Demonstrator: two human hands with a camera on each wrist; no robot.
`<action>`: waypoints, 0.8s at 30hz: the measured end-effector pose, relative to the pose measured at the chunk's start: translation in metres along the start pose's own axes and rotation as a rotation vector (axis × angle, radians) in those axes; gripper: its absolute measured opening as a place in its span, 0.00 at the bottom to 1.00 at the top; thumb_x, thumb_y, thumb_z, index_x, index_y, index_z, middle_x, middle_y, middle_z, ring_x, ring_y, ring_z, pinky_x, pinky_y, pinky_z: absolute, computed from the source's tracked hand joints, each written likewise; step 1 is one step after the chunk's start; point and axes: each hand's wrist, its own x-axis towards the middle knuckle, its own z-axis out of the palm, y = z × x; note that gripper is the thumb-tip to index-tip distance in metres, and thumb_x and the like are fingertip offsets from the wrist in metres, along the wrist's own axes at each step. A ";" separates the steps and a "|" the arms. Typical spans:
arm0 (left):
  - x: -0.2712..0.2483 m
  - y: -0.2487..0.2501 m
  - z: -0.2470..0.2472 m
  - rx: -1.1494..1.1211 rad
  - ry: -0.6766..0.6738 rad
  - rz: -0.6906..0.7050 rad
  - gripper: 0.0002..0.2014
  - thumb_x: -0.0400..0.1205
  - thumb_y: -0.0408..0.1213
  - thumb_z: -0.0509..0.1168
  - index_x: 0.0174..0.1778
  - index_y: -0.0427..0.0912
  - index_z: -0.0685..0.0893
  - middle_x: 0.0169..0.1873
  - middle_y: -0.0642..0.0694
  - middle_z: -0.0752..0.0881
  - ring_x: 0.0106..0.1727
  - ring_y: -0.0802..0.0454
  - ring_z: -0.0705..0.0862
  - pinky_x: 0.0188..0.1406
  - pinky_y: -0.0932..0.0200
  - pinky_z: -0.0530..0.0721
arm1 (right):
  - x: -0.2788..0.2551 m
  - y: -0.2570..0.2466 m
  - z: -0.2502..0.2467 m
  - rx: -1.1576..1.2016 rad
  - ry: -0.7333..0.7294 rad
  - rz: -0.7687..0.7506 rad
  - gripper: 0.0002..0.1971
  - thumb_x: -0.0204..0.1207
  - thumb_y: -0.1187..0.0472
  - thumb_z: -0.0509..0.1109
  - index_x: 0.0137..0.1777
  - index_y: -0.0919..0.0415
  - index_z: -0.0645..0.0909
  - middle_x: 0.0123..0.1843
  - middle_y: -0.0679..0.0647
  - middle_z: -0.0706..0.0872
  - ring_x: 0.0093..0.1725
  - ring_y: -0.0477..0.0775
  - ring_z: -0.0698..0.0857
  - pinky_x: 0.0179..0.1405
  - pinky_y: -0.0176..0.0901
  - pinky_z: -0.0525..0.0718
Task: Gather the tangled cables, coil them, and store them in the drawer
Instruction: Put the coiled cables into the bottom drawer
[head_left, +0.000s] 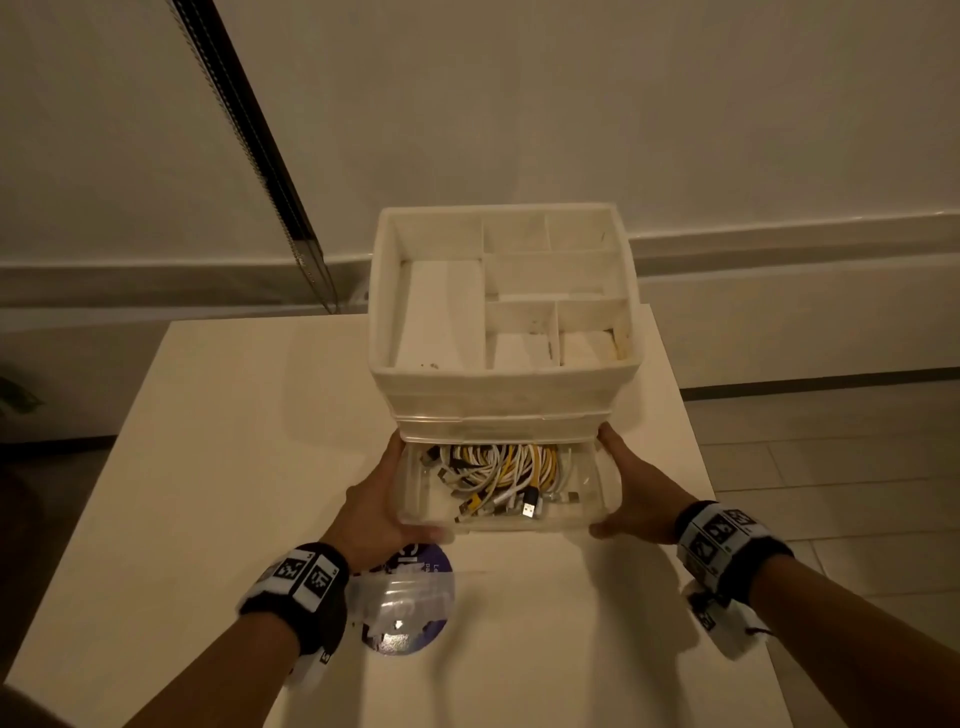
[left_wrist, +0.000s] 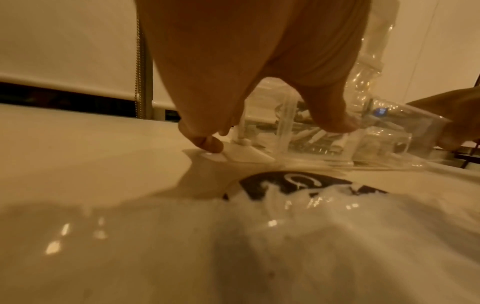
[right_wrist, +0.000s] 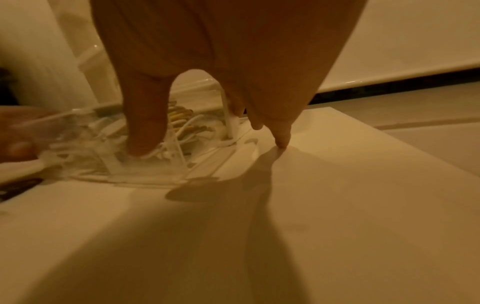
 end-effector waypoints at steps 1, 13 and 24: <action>0.001 0.000 0.001 -0.021 0.055 -0.009 0.64 0.56 0.52 0.88 0.81 0.74 0.51 0.71 0.66 0.78 0.71 0.61 0.77 0.70 0.55 0.76 | -0.001 0.000 0.002 0.018 0.044 0.005 0.63 0.59 0.67 0.85 0.84 0.46 0.44 0.71 0.38 0.66 0.69 0.45 0.70 0.72 0.49 0.71; 0.019 0.014 0.030 -0.091 0.541 -0.225 0.28 0.70 0.45 0.82 0.63 0.46 0.81 0.47 0.55 0.86 0.49 0.55 0.84 0.51 0.63 0.79 | 0.021 0.010 0.039 0.279 0.592 -0.008 0.25 0.68 0.68 0.80 0.62 0.51 0.77 0.56 0.42 0.86 0.57 0.44 0.83 0.57 0.26 0.76; 0.032 0.026 0.021 0.014 0.517 -0.244 0.21 0.71 0.47 0.80 0.53 0.48 0.78 0.42 0.51 0.88 0.44 0.47 0.87 0.46 0.51 0.87 | 0.031 -0.010 0.035 0.401 0.647 0.129 0.13 0.72 0.68 0.76 0.50 0.57 0.76 0.48 0.52 0.86 0.48 0.54 0.87 0.43 0.33 0.80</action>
